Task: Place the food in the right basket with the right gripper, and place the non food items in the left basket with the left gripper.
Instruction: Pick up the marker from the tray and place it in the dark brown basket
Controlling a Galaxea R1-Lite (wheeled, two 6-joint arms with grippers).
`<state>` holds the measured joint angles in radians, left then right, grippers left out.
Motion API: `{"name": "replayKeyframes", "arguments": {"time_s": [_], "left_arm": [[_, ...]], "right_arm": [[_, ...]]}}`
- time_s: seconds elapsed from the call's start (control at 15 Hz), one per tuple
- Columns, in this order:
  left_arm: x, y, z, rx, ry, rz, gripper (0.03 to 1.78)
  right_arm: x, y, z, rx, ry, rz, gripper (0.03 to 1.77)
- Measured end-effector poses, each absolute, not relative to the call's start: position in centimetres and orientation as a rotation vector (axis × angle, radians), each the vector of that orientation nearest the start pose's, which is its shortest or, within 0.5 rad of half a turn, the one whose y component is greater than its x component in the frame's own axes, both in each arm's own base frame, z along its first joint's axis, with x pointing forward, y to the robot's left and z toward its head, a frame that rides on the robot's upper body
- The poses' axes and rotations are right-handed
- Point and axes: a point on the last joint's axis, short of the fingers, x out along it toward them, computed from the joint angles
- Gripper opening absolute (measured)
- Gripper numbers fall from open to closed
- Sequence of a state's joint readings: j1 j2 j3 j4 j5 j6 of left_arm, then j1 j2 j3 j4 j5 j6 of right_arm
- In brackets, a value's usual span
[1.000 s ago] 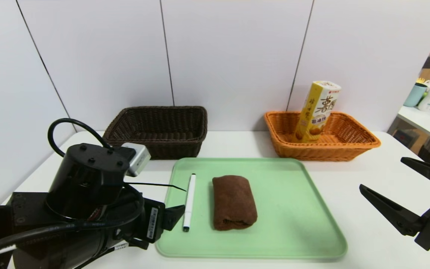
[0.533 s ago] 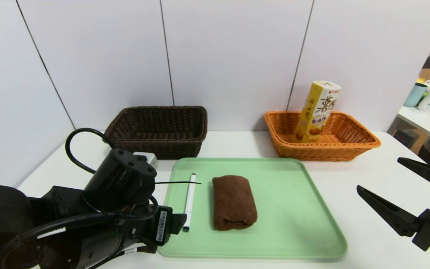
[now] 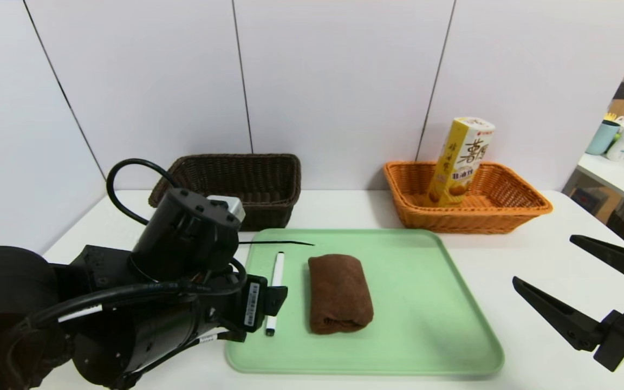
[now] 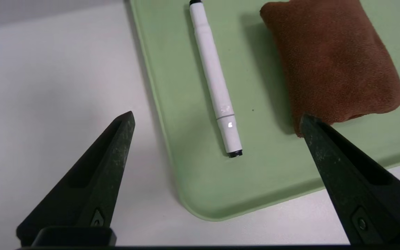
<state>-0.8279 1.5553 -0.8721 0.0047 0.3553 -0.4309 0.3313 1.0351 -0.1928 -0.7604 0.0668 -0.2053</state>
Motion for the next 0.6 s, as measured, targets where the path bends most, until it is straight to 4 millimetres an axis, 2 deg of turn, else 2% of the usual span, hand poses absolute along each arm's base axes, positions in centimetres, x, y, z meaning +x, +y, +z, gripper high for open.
{"name": "replayKeyframes", "arguments": {"time_s": [0.2, 0.6], "left_arm": [[17.9, -19.0, 19.3, -0.024, 0.618, -0.350, 1.69], [18.5, -21.1, 18.8, -0.007, 0.633, -0.301, 1.69]], "right_arm": [[11.4, 4.1, 16.8, -0.213, 0.045, 0.406, 1.69], [11.3, 4.1, 16.9, -0.215, 0.041, 0.404, 1.69]]}}
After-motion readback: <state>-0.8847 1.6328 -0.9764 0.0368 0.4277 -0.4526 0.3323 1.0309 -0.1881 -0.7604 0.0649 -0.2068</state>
